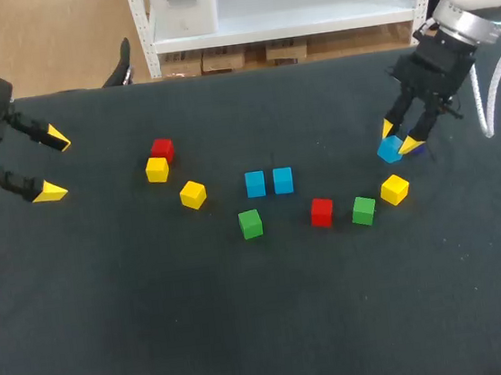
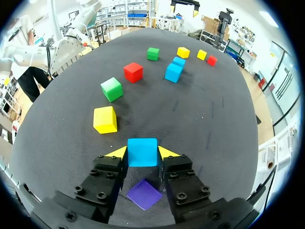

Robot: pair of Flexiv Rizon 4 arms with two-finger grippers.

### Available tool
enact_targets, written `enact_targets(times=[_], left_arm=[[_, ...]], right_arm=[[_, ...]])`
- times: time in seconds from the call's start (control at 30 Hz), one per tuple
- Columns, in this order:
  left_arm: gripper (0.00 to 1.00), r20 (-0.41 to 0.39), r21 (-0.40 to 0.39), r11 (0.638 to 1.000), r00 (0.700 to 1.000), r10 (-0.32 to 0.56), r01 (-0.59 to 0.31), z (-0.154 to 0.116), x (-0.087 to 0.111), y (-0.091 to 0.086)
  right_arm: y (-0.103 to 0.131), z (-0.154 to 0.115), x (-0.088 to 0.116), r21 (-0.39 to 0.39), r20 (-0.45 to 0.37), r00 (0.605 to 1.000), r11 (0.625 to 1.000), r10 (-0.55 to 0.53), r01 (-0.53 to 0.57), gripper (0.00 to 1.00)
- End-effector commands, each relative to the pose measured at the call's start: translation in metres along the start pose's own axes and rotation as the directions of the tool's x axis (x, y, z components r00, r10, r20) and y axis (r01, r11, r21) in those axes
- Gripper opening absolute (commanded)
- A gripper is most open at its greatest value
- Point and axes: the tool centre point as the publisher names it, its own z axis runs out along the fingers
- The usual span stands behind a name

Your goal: Place the blue cubes, place green cubes on the blue cubes, place the yellow cubes on the green cubes, then place the red cubes on the yellow cubes, and place purple cube on the red cubes.

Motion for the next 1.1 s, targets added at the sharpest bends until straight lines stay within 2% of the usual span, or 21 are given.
enact_targets(times=[0.03, 0.13, 0.23, 0.43, 0.7, 0.87, 1.1], left_arm=[[1.0, 0.001, 0.001, 1.0, 1.0, 0.002, -0.002, 0.0, 0.001, 0.001], [1.0, 0.001, 0.001, 1.0, 1.0, 0.002, -0.002, 0.0, 0.001, 0.001], [1.0, 0.001, 0.001, 1.0, 1.0, 0.002, -0.002, 0.0, 0.001, 0.001], [1.0, 0.001, 0.001, 1.0, 1.0, 0.002, -0.002, 0.0, 0.001, 0.001], [1.0, 0.001, 0.001, 1.0, 1.0, 0.002, -0.002, 0.0, 0.001, 0.001], [1.0, 0.001, 0.001, 1.0, 1.0, 0.002, -0.002, 0.0, 0.001, 0.001], [1.0, 0.001, 0.001, 1.0, 1.0, 0.002, -0.002, 0.0, 0.001, 0.001]], right_arm=[[-0.001, 0.0, 0.001, -0.001, 0.003, 1.0, 1.0, -0.001, 0.001, 0.0], [0.0, -0.003, 0.001, 0.021, -0.008, 1.0, 0.999, 0.025, -0.025, 0.0], [-0.002, -0.004, -0.007, 0.044, -0.101, 0.991, 0.996, 0.083, -0.079, 0.0], [-0.008, 0.004, -0.023, 0.103, -0.18, 0.965, 0.979, 0.19, -0.174, 0.0], [-0.008, 0.017, -0.042, 0.202, -0.222, 0.929, 0.947, 0.294, -0.251, 0.0], [-0.01, 0.024, -0.055, 0.225, -0.252, 0.909, 0.933, 0.333, -0.279, 0.0], [-0.017, 0.038, -0.07, 0.271, -0.224, 0.901, 0.912, 0.372, -0.309, 0.0]])
